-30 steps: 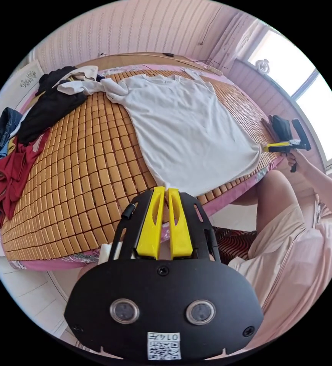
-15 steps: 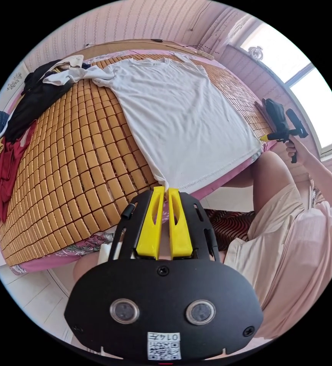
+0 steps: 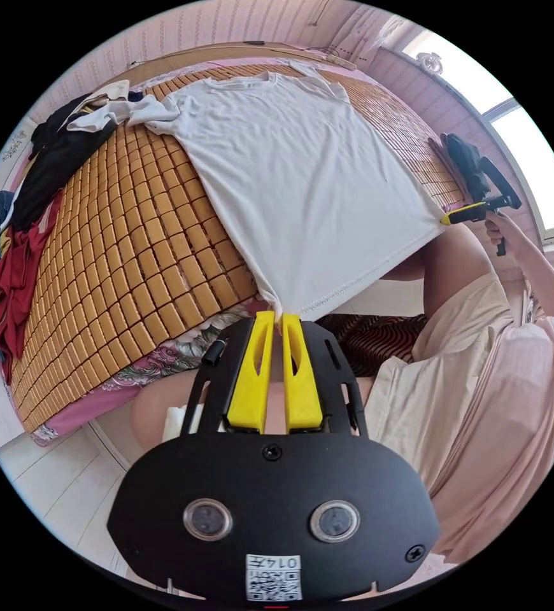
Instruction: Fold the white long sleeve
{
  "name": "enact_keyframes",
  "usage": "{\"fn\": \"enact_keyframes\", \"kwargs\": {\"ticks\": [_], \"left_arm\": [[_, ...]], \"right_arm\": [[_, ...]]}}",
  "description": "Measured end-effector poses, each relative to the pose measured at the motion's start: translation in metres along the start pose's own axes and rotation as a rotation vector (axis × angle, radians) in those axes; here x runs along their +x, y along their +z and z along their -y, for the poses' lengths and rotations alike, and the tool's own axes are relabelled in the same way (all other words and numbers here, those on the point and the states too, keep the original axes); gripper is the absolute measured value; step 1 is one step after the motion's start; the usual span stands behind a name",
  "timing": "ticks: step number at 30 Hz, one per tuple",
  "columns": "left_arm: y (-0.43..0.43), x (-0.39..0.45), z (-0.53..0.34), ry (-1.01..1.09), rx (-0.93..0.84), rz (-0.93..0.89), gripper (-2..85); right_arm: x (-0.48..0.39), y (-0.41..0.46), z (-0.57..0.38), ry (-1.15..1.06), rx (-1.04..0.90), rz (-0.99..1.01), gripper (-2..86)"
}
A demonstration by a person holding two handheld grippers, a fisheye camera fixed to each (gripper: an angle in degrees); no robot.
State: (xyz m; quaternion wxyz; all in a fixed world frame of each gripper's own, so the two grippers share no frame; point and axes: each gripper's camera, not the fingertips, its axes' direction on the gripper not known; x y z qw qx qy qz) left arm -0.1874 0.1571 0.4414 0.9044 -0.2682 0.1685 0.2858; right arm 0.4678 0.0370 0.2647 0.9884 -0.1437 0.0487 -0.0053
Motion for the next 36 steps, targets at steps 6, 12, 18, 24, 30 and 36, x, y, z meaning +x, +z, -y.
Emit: {"fn": "enact_keyframes", "kwargs": {"ticks": [6,12,18,24,30,36], "left_arm": [[-0.004,-0.012,0.002,0.046,0.036,-0.021,8.3],[0.048,0.002,0.02,0.319,-0.263,-0.098,8.3],[0.081,-0.014,0.079,0.383,-0.286,-0.186,7.9],[0.083,-0.052,0.19,0.279,-0.06,-0.249,6.9],[0.088,-0.043,0.232,0.236,-0.006,-0.233,6.0],[0.093,-0.003,0.275,0.298,0.026,-0.268,5.9]], "right_arm": [[0.016,-0.03,-0.003,0.034,0.091,0.049,6.3],[0.032,-0.09,0.048,0.025,0.199,0.033,8.5],[0.03,-0.129,0.171,-0.017,0.3,-0.031,8.7],[0.045,-0.156,0.324,0.102,0.446,-0.128,9.4],[0.066,-0.136,0.403,0.281,0.401,-0.171,7.9],[0.068,-0.184,0.325,0.191,0.541,-0.224,0.8]]}}
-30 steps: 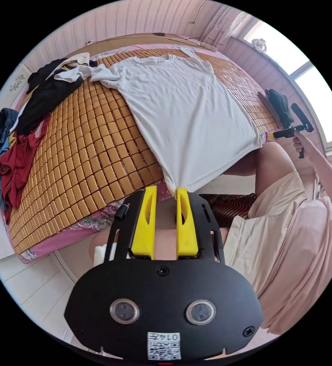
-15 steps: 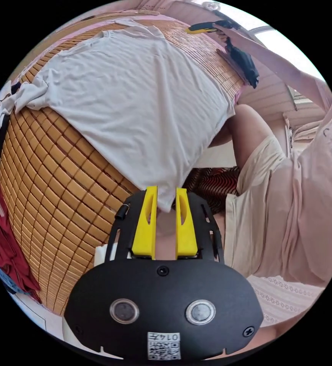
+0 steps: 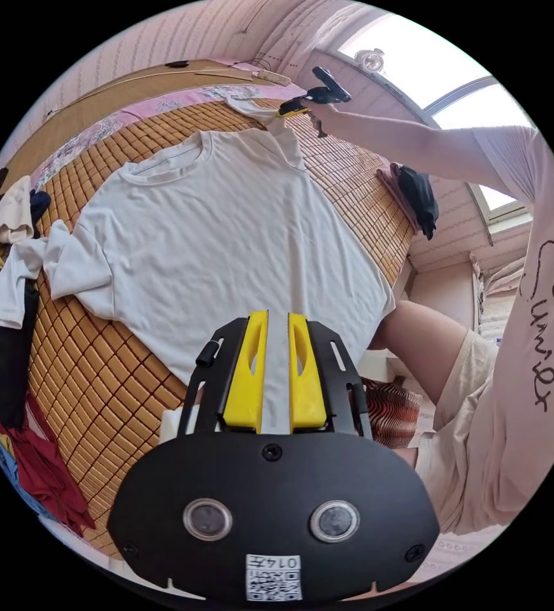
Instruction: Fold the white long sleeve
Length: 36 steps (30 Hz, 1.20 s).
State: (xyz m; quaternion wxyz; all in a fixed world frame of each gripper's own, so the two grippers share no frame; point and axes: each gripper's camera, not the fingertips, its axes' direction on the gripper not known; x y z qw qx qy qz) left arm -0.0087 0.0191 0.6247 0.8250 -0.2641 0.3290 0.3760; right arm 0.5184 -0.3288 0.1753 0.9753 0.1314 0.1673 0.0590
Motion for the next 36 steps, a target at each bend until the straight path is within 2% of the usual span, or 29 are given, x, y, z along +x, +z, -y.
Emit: {"fn": "enact_keyframes", "kwargs": {"ticks": [4,7,9,12,17,22,26,27,32,36], "left_arm": [[0.015,0.022,0.058,0.085,0.058,-0.053,5.8],[0.042,0.031,0.11,0.156,0.059,-0.065,5.8],[0.057,0.035,0.142,0.202,0.079,-0.05,5.8],[0.088,0.04,0.197,0.266,0.082,0.001,5.9],[0.152,0.053,0.274,0.34,0.028,0.14,6.3],[0.233,0.057,0.334,0.249,-0.068,0.132,8.2],[0.283,0.063,0.35,0.213,-0.141,0.203,7.4],[0.287,0.067,0.351,0.225,-0.103,0.234,5.6],[0.301,0.079,0.358,0.258,-0.137,0.243,0.7],[0.282,0.09,0.361,0.291,-0.043,0.193,0.2]], "right_arm": [[0.038,-0.1,-0.095,-0.004,0.026,-0.014,1.4],[0.067,-0.136,-0.157,0.047,-0.018,0.09,5.0],[0.085,-0.142,-0.184,0.092,-0.05,0.072,7.9],[0.116,-0.129,-0.209,0.159,-0.1,-0.001,9.9],[0.155,-0.084,-0.213,0.262,-0.14,0.094,11.0],[0.17,-0.03,-0.185,0.274,-0.192,0.023,10.2],[0.186,-0.033,-0.202,0.328,-0.156,0.033,5.0],[0.195,-0.043,-0.215,0.357,-0.143,0.038,3.0],[0.221,-0.121,-0.298,0.467,-0.104,0.101,1.6],[0.246,-0.188,-0.356,0.59,-0.134,0.123,1.6]]}}
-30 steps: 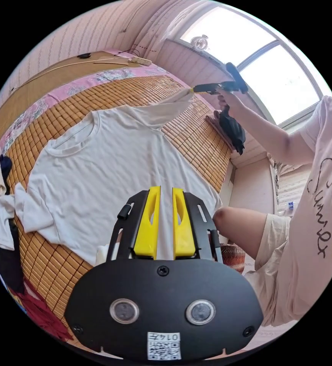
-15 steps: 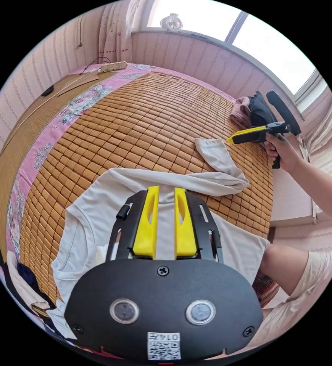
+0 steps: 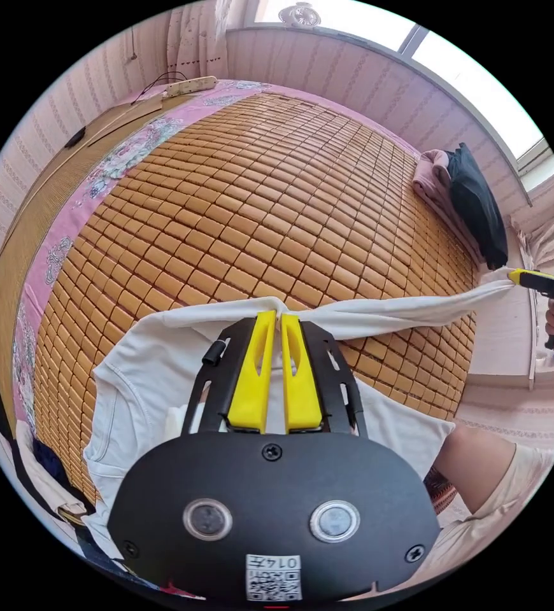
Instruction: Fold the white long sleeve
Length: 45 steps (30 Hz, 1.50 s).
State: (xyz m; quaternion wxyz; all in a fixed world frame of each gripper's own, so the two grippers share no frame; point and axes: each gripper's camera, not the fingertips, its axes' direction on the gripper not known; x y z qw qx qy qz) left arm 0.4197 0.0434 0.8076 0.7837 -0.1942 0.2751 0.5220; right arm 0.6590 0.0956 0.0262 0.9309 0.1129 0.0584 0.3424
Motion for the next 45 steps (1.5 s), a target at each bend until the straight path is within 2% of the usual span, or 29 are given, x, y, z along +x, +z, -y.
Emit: {"fn": "enact_keyframes", "kwargs": {"ticks": [3,6,9,11,14,18,20,21,24,27,32,37,42,45], "left_arm": [[0.0,-0.004,0.014,-0.035,0.059,-0.022,0.4],[0.02,-0.016,0.031,-0.144,0.12,0.021,1.4],[0.04,-0.025,0.047,-0.206,0.076,-0.027,4.1],[0.041,-0.019,0.052,-0.174,0.077,-0.027,4.9],[0.049,-0.001,0.056,-0.087,0.041,-0.015,5.4],[0.082,0.018,0.063,-0.028,-0.068,0.055,6.5],[0.093,0.022,0.067,-0.035,-0.086,0.082,6.9],[0.096,0.025,0.07,-0.04,-0.082,0.104,6.7],[0.104,0.034,0.078,-0.015,-0.091,0.119,4.6],[0.11,0.04,0.085,0.003,-0.104,0.101,0.3],[0.115,0.04,0.093,-0.004,-0.106,0.089,-0.9],[0.118,0.039,0.099,0.003,-0.107,0.076,-1.0],[0.12,0.04,0.105,0.032,-0.117,0.074,-1.0],[0.119,0.039,0.107,0.042,-0.117,0.072,-1.0]], "right_arm": [[0.023,-0.018,0.011,0.006,0.005,0.048,2.3],[0.045,-0.006,0.041,0.022,0.085,-0.072,4.3],[0.063,0.017,0.06,0.028,0.067,-0.074,10.0],[0.063,0.026,0.059,-0.022,0.067,-0.06,11.4],[0.062,0.048,0.054,-0.088,0.013,-0.149,11.8],[0.087,0.083,0.062,0.011,-0.079,-0.105,12.0],[0.092,0.08,0.062,0.033,-0.028,-0.11,10.2],[0.093,0.078,0.062,0.027,-0.007,-0.099,6.5],[0.098,0.083,0.064,0.014,-0.026,-0.109,1.7],[0.104,0.072,0.059,-0.005,-0.009,-0.066,0.6],[0.113,0.026,0.026,-0.026,0.037,0.012,0.2],[0.137,0.053,-0.009,0.015,-0.153,-0.045,1.0],[0.127,0.065,-0.008,-0.052,-0.106,-0.035,8.8],[0.111,0.092,-0.007,-0.103,-0.162,-0.066,10.4]]}}
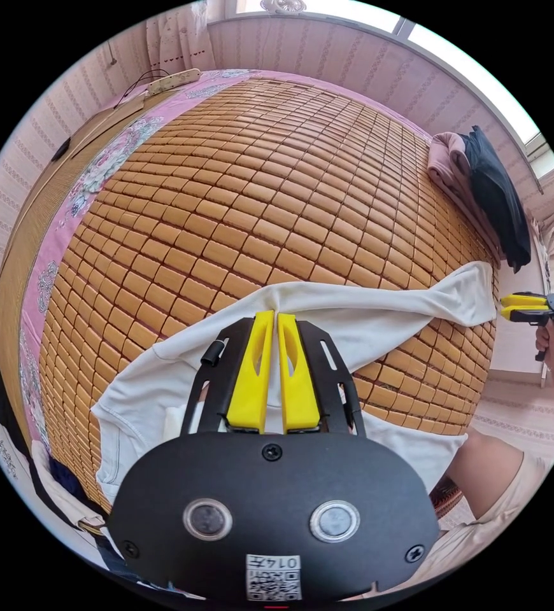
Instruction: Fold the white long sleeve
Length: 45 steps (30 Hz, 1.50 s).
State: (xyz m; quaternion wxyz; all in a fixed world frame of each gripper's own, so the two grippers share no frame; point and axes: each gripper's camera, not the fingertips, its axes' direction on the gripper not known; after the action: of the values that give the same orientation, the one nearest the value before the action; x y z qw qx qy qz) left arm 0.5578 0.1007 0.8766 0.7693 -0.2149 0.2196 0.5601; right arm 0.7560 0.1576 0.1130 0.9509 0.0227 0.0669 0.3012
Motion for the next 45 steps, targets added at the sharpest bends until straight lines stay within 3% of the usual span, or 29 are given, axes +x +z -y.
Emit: {"fn": "enact_keyframes", "kwargs": {"ticks": [5,12,16,18,22,27,33,41,45], "left_arm": [[-0.003,-0.002,0.001,-0.002,0.001,-0.002,-1.0],[-0.014,-0.007,-0.003,0.028,0.017,-0.016,-1.0],[-0.027,-0.007,-0.005,0.043,0.052,-0.063,-0.9],[-0.029,-0.009,-0.005,0.026,0.051,-0.045,-0.7],[-0.039,-0.015,-0.006,-0.008,0.044,-0.003,1.0],[-0.07,-0.024,-0.015,-0.042,0.108,0.008,3.6],[-0.064,-0.041,-0.019,-0.107,0.047,0.005,1.8],[-0.092,-0.058,-0.037,-0.14,0.086,-0.052,-0.2],[-0.16,-0.063,-0.076,-0.079,0.203,-0.016,1.9]], "right_arm": [[-0.012,0.015,-0.001,0.002,-0.025,-0.111,4.1],[-0.006,-0.067,-0.029,-0.006,0.076,0.165,1.1],[-0.009,-0.108,-0.017,-0.033,0.164,0.1,1.1],[-0.005,-0.1,0.003,-0.04,0.218,0.03,1.4],[0.003,-0.049,0.039,0.06,0.134,-0.169,3.4],[-0.024,-0.018,0.046,0.003,0.143,-0.059,6.4],[-0.042,0.033,0.058,-0.001,0.039,-0.184,4.7],[-0.063,0.045,0.055,-0.044,0.084,-0.238,-0.6],[-0.072,0.027,0.039,0.036,0.201,-0.212,0.4]]}}
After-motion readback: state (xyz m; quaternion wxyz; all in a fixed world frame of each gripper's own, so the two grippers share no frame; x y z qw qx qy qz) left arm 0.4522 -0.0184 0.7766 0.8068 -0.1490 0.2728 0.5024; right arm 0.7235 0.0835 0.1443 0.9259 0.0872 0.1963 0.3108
